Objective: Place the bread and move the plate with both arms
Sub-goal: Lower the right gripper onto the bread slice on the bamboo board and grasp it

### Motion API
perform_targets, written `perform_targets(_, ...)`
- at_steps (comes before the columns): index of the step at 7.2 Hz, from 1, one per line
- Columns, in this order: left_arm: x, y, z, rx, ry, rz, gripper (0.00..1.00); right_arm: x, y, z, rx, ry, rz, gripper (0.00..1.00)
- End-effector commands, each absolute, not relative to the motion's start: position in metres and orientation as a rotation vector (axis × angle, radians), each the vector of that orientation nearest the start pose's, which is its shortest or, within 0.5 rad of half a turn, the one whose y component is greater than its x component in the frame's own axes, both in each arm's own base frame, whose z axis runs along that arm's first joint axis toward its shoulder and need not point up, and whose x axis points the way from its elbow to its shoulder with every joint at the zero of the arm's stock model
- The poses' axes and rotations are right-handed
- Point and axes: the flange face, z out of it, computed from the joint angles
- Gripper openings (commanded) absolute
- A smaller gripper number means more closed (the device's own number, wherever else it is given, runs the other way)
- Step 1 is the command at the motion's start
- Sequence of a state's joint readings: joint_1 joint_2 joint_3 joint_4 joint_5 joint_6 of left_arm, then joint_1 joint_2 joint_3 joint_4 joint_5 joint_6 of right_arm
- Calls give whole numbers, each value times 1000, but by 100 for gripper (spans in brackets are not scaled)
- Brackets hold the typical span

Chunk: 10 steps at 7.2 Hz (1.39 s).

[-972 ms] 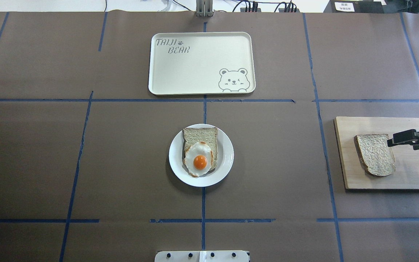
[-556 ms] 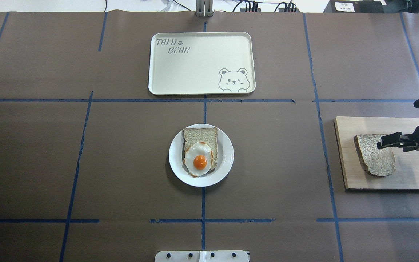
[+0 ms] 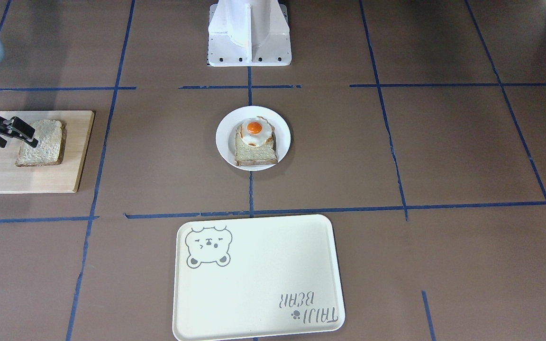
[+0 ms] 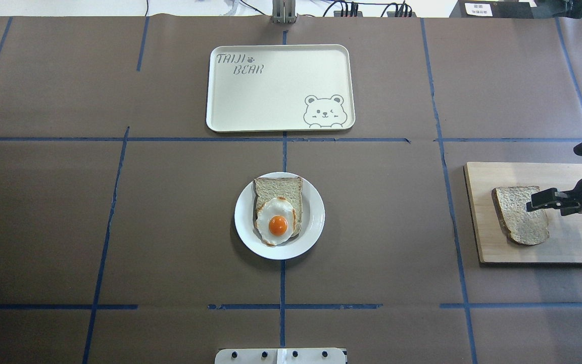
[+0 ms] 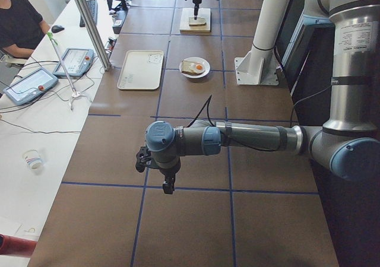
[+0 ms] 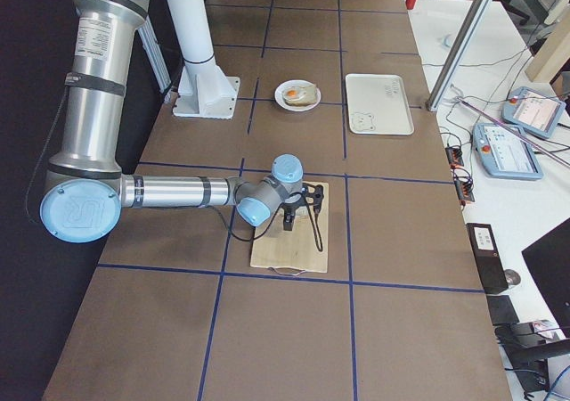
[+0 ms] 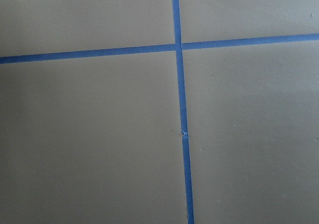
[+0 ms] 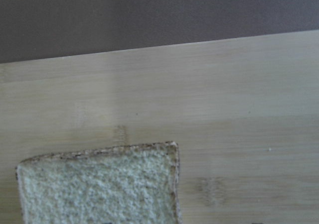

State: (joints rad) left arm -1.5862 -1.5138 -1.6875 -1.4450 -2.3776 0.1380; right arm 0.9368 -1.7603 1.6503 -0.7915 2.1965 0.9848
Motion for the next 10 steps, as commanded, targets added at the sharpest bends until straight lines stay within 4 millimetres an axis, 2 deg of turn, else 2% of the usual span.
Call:
perform_targets(1, -68, -462, 639, 0, 809, 89, 100, -200, -397, 626, 9, -881, 118, 81)
perform_targets(2, -68, -463, 638, 1, 809, 90, 100, -200, -397, 625, 8, -881, 117, 79)
perform_targets(4, -68, -463, 638, -2, 809, 89, 100, -201, -397, 624, 12, -880, 114, 58)
perform_targets(6, -68, -463, 639, -2, 809, 87, 100, -201, -397, 624, 11, -881, 114, 21)
perform_targets(7, -68, -463, 638, -1, 809, 88, 100, -201, -397, 623, 12, -882, 113, 7)
perform_targets(8, -68, -463, 638, -1, 809, 88, 100, -202, -397, 622, 13, -883, 113, 0)
perform_targets(10, -68, -463, 638, -2, 809, 86, 100, -202, -397, 620, 13, -889, 110, 0)
